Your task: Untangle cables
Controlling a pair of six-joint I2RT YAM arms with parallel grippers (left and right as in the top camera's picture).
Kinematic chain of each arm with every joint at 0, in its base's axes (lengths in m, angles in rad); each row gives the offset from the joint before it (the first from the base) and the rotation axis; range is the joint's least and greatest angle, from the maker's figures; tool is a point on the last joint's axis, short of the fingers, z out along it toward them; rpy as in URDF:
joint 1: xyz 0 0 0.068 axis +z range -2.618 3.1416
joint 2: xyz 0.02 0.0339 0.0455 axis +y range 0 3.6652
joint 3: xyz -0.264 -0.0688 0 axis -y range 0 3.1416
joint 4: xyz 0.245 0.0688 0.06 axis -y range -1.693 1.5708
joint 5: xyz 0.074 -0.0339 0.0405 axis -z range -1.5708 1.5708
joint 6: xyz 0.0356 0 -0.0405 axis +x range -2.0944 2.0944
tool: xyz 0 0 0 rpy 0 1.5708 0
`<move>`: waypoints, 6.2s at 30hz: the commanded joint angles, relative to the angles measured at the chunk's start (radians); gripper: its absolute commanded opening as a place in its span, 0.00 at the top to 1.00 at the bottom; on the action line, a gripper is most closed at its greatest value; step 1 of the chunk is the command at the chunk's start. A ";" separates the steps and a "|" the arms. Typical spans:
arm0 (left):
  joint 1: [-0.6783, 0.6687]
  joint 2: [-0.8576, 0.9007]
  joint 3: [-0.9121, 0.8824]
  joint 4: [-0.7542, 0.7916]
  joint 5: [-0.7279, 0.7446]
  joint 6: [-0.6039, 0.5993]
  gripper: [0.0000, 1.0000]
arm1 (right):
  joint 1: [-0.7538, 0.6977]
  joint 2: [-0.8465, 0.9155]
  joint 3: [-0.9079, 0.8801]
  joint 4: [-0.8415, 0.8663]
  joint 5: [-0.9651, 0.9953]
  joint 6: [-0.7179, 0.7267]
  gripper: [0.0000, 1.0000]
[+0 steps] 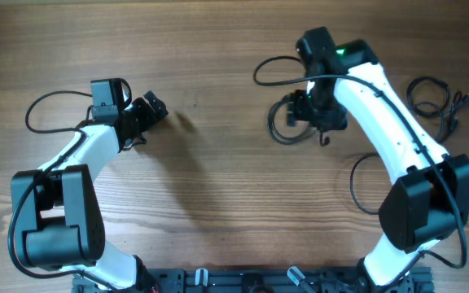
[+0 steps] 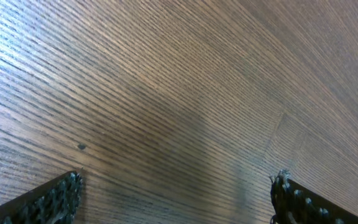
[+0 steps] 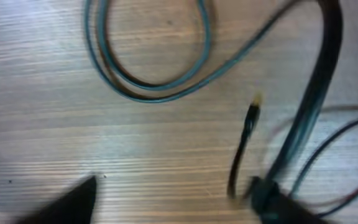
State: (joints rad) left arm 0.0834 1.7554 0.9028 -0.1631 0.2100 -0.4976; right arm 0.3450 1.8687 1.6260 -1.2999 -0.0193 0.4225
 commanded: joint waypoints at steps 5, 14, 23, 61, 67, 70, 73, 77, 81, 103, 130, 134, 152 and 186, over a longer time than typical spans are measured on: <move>-0.003 -0.014 -0.002 0.003 0.010 0.019 0.00 | 0.028 -0.017 -0.001 0.122 -0.022 0.007 0.04; -0.003 -0.014 -0.002 0.003 0.010 0.019 0.00 | 0.055 -0.015 -0.156 0.312 -0.022 -0.083 0.15; -0.003 -0.014 -0.002 0.003 0.018 0.019 0.00 | -0.085 -0.019 -0.003 0.090 0.167 0.185 0.08; -0.003 -0.014 -0.002 0.003 0.026 0.019 0.00 | 0.214 0.249 -0.214 0.462 0.206 -0.224 0.82; -0.003 -0.014 -0.002 0.002 0.026 0.019 0.00 | 0.200 0.231 -0.187 0.360 0.200 -0.240 0.96; -0.003 -0.014 -0.002 0.002 0.026 0.019 0.00 | 0.165 0.112 -0.136 0.303 0.300 -0.240 0.96; -0.003 -0.014 -0.002 0.002 0.026 0.019 0.00 | 0.125 0.030 -0.136 0.304 0.421 -0.240 0.96; -0.003 -0.014 -0.002 0.003 0.029 0.019 0.00 | 0.092 0.005 -0.136 0.281 0.451 -0.237 0.96; -0.003 -0.014 -0.002 0.003 0.029 0.019 0.00 | 0.066 -0.024 -0.087 0.272 0.692 -0.239 0.96; -0.003 -0.014 -0.002 0.003 0.036 0.019 0.00 | -0.339 -0.092 -0.082 0.411 0.557 -0.292 0.45; -0.003 -0.014 -0.002 0.002 0.035 0.019 0.00 | -0.339 -0.092 -0.083 0.410 0.194 -0.291 0.00; -0.003 -0.014 -0.002 0.002 0.035 0.019 0.00 | -0.339 -0.092 -0.083 0.410 0.194 -0.291 0.00; -0.003 -0.014 -0.002 0.002 0.035 0.019 0.00 | -0.339 -0.092 -0.083 0.410 0.194 -0.291 0.00; -0.003 -0.014 -0.002 -0.010 0.035 0.019 0.00 | -0.323 -0.673 -0.083 0.409 0.194 -0.291 0.00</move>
State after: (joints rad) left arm 0.0834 1.7554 0.9028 -0.1726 0.2337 -0.4973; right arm 0.0170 1.2110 1.5280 -0.8951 0.1833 0.1295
